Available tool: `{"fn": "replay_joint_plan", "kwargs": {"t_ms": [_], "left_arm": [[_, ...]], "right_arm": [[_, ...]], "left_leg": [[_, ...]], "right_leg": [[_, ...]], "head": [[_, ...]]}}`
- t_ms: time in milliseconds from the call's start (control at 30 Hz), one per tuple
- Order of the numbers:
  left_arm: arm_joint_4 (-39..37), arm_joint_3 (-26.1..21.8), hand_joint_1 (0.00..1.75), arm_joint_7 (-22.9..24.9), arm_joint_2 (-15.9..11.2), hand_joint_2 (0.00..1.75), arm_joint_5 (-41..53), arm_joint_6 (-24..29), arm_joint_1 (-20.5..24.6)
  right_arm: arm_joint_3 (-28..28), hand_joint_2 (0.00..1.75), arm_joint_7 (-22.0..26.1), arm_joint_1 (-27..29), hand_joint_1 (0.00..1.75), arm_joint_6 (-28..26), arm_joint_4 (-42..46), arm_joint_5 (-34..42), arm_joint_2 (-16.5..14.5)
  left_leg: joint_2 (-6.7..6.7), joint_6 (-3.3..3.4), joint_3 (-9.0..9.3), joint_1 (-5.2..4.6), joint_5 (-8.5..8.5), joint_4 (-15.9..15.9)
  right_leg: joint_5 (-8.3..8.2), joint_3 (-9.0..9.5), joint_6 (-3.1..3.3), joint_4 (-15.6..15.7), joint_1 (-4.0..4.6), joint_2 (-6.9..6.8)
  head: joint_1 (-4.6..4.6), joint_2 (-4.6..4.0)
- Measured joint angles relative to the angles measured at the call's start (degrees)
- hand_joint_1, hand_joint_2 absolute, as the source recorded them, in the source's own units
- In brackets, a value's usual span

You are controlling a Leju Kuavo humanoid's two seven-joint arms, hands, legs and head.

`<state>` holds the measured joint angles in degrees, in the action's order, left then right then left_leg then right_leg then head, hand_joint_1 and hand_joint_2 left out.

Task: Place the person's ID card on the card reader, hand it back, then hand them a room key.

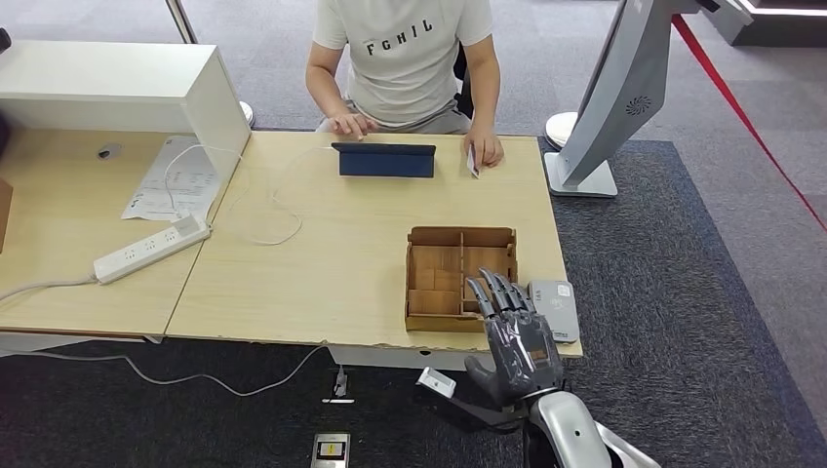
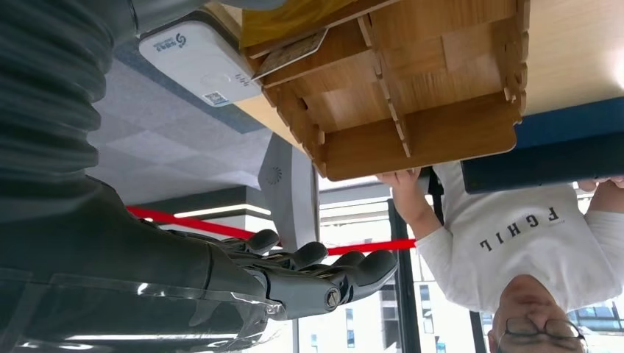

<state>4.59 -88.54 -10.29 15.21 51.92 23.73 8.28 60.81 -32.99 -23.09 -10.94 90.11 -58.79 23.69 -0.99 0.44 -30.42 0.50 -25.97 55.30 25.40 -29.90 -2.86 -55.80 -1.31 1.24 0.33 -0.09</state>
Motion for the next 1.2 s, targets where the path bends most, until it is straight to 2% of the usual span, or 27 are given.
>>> {"fn": "replay_joint_plan", "kwargs": {"t_ms": [367,500,800,1200], "left_arm": [[0.0,0.0,0.0,0.21,0.0,0.0,0.0,0.15,0.01],[0.0,0.0,0.0,0.45,0.0,0.0,0.05,0.55,0.03],[0.0,0.0,0.0,0.66,0.0,0.0,0.16,0.65,0.08],[0.0,0.0,0.0,1.03,0.0,0.0,0.19,1.1,0.09]], "right_arm": [[0.44,1.75,1.22,-0.6,0.0,1.43,-0.55,1.13,-1.53],[1.23,1.75,1.46,-1.59,0.0,2.03,-1.48,-0.75,-2.53],[3.1,1.75,1.77,-3.44,0.0,4.61,-5.63,-0.93,-4.97],[4.26,1.75,1.79,-4.84,0.0,4.99,-11.44,0.99,-7.02]], "left_leg": [[0.0,0.0,0.0,0.0,0.0,0.0],[0.0,0.0,0.0,0.0,0.0,0.0],[0.0,0.0,-0.01,0.0,0.0,0.0],[0.0,0.0,-0.01,0.0,0.0,0.0]], "right_leg": [[0.0,0.02,0.0,-0.01,0.0,0.0],[0.0,0.02,0.0,-0.01,0.0,0.0],[0.0,0.02,0.0,-0.01,0.0,-0.01],[0.0,0.02,0.0,-0.01,0.0,-0.01]], "head": [[0.01,0.0],[0.0,0.0],[0.01,0.0],[0.0,0.0]]}}
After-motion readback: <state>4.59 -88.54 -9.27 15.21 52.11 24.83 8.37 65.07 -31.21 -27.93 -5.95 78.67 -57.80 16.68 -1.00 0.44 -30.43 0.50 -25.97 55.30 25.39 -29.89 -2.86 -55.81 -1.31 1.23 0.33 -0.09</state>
